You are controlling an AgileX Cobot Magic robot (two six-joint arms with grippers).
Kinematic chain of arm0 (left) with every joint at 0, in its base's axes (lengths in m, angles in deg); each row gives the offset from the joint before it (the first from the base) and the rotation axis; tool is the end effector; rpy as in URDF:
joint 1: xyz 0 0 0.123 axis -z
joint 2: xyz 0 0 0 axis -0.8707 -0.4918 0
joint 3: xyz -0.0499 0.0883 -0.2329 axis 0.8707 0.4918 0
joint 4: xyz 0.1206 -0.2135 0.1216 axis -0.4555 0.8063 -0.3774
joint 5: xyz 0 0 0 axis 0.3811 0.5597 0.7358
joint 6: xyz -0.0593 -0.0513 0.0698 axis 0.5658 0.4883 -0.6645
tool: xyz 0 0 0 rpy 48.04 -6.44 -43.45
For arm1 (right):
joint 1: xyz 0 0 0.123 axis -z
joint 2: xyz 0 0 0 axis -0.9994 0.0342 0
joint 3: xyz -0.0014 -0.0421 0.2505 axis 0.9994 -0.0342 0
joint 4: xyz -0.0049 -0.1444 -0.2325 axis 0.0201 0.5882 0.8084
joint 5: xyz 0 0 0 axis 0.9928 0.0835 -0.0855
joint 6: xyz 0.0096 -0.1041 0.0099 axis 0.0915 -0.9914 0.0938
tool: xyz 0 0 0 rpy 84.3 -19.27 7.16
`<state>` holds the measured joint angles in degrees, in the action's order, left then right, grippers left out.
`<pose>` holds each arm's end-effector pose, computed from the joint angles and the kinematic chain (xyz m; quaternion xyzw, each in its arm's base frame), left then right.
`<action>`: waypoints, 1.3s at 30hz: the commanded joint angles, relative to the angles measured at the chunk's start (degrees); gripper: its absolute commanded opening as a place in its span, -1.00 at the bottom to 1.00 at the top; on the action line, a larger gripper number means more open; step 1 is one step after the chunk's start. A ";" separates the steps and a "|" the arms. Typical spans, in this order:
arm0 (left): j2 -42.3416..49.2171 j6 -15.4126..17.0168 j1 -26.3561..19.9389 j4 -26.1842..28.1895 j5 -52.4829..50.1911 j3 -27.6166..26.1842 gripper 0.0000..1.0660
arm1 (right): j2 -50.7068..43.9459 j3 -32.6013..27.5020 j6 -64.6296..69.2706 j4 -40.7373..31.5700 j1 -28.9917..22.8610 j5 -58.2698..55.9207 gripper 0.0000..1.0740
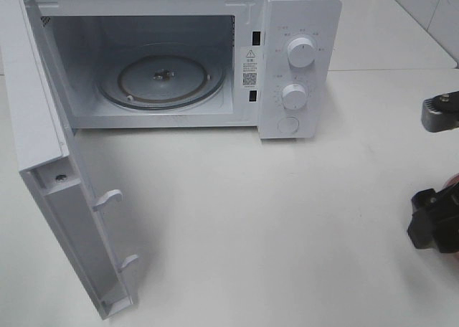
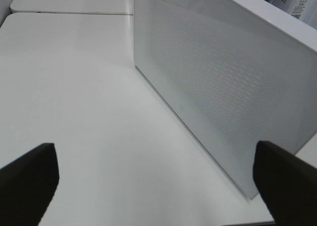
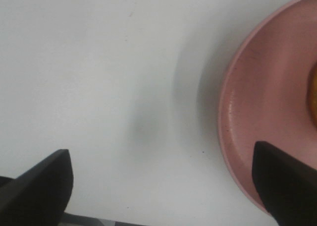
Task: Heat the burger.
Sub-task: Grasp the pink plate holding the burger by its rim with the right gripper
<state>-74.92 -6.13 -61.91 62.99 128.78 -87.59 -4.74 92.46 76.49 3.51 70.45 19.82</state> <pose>0.0546 -0.0153 0.2867 0.0296 0.8472 -0.0625 0.5267 0.2186 0.0547 0.1584 -0.1237 0.9718 -0.0322 0.1980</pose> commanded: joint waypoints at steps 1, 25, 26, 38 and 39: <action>0.97 0.17 0.23 0.00 -0.52 0.11 0.88 | -0.11 0.00 -0.74 1.09 4.47 1.60 0.69; 0.97 0.17 0.23 0.00 -0.52 0.11 0.88 | 17.70 0.00 -0.29 0.69 11.46 12.66 0.55; 0.97 0.17 0.23 0.00 -0.52 0.11 0.88 | 18.62 0.00 -0.29 1.09 11.46 13.46 0.54; 0.97 0.17 0.23 0.00 -0.52 0.11 0.88 | 25.32 0.00 -0.34 3.27 12.78 20.34 0.51; 0.97 0.17 0.23 0.00 -0.52 0.11 0.88 | 26.59 0.00 -0.34 3.32 13.46 20.97 0.50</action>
<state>-74.92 -6.13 -61.91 62.99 128.78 -87.59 20.30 92.51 76.20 5.98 82.77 39.64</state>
